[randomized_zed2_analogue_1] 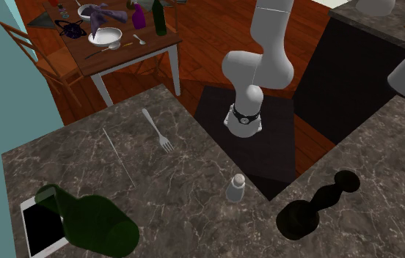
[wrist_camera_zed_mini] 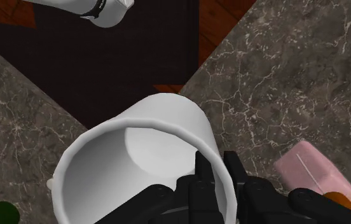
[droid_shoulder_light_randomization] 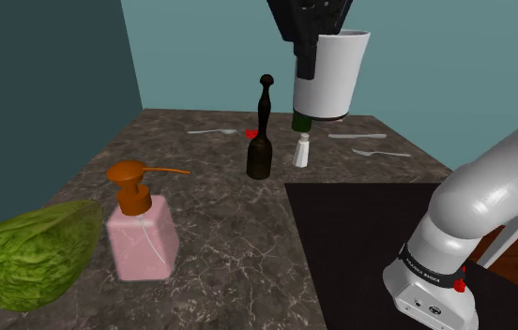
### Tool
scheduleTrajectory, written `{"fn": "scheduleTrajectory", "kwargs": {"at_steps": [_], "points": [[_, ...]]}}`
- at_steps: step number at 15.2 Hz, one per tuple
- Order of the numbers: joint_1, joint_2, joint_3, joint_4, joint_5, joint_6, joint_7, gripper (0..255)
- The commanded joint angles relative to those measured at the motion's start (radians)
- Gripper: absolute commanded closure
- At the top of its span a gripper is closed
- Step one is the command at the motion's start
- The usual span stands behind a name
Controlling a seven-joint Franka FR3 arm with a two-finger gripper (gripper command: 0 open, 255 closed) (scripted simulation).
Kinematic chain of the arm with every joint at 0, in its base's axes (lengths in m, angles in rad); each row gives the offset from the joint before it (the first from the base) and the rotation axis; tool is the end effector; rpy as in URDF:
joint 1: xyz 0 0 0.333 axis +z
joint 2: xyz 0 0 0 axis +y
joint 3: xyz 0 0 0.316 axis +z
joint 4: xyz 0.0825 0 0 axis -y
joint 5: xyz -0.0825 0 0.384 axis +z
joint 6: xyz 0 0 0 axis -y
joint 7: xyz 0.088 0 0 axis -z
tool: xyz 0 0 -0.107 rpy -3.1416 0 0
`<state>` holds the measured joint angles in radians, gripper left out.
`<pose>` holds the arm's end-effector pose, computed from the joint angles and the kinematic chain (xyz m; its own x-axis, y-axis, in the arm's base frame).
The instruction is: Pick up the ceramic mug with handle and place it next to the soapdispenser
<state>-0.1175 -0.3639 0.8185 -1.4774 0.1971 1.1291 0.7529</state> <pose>0.2382 0.3598 0.7344 0.9994 -0.0243 -0.0236 -0.0211 -0.9916 0.1278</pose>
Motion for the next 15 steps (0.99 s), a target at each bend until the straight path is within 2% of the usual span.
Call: {"fn": "scheduleTrajectory", "kwargs": {"at_steps": [1,7,15], "points": [[-0.017,0.071,0.094,0.061,-0.023,0.004,0.083,255],[0.007,-0.004,0.047,-0.082,0.016,0.088,0.043,255],[0.033,-0.073,0.019,-0.245,0.051,0.193,0.01,255]]}}
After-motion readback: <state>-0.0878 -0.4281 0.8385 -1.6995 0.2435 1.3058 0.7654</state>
